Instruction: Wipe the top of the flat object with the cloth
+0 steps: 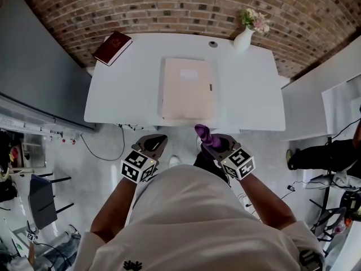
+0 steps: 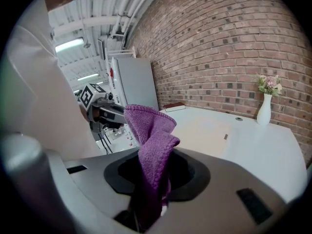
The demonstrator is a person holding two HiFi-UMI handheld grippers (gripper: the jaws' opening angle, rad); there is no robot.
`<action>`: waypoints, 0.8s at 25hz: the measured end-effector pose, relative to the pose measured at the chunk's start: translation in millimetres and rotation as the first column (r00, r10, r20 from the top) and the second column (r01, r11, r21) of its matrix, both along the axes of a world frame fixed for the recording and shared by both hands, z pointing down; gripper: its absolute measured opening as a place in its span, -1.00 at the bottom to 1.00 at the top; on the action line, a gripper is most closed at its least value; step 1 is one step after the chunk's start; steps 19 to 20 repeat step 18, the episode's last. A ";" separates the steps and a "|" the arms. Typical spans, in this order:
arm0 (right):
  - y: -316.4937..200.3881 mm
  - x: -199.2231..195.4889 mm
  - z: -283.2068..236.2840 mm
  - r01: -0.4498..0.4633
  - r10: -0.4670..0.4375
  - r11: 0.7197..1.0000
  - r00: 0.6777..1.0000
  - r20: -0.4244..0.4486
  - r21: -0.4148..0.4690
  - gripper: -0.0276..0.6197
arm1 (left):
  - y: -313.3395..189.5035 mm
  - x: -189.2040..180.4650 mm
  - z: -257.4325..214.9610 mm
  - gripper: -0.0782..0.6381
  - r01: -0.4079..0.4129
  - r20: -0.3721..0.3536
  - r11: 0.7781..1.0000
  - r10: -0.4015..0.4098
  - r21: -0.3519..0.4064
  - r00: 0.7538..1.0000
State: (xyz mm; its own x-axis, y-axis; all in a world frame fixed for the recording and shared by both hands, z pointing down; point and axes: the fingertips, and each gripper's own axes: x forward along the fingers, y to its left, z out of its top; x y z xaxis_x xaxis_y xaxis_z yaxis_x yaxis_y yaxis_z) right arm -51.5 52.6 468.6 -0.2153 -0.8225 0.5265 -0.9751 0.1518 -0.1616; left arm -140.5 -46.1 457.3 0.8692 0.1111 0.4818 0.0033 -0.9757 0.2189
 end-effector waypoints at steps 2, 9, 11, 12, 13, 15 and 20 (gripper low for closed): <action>-3.6 -0.6 0.5 0.000 0.000 1.000 1.000 -0.004 -0.001 -0.50 | -2.8 -0.9 0.5 -0.71 -0.006 0.002 1.000 0.006 0.002 1.000; -14.1 -2.8 2.2 0.012 -0.013 1.000 1.000 -0.010 -0.015 -0.50 | -14.5 -5.2 2.7 -0.71 0.002 0.006 1.000 -0.002 -0.002 1.000; -18.5 -5.0 2.2 0.020 -0.020 1.000 1.000 -0.012 -0.017 -0.50 | -15.6 -7.6 4.3 -0.71 0.002 0.008 1.000 -0.002 -0.004 1.000; -20.5 -5.7 2.6 0.024 -0.024 1.000 1.000 -0.013 -0.017 -0.50 | -16.3 -8.8 5.6 -0.71 0.005 0.009 1.000 -0.005 -0.005 1.000; -22.5 -6.0 3.1 0.028 -0.028 0.999 0.999 -0.015 -0.018 -0.50 | -17.4 -9.9 6.8 -0.71 0.008 0.010 1.000 -0.008 -0.007 1.000; -26.8 -6.1 3.7 0.035 -0.036 0.999 0.999 -0.017 -0.019 -0.50 | -20.0 -11.7 8.3 -0.71 0.015 0.013 1.000 -0.014 -0.010 1.000; -32.8 -4.7 3.1 0.046 -0.047 0.999 0.999 -0.022 -0.019 -0.50 | -24.7 -11.9 7.8 -0.71 0.017 0.012 1.000 -0.017 -0.005 1.000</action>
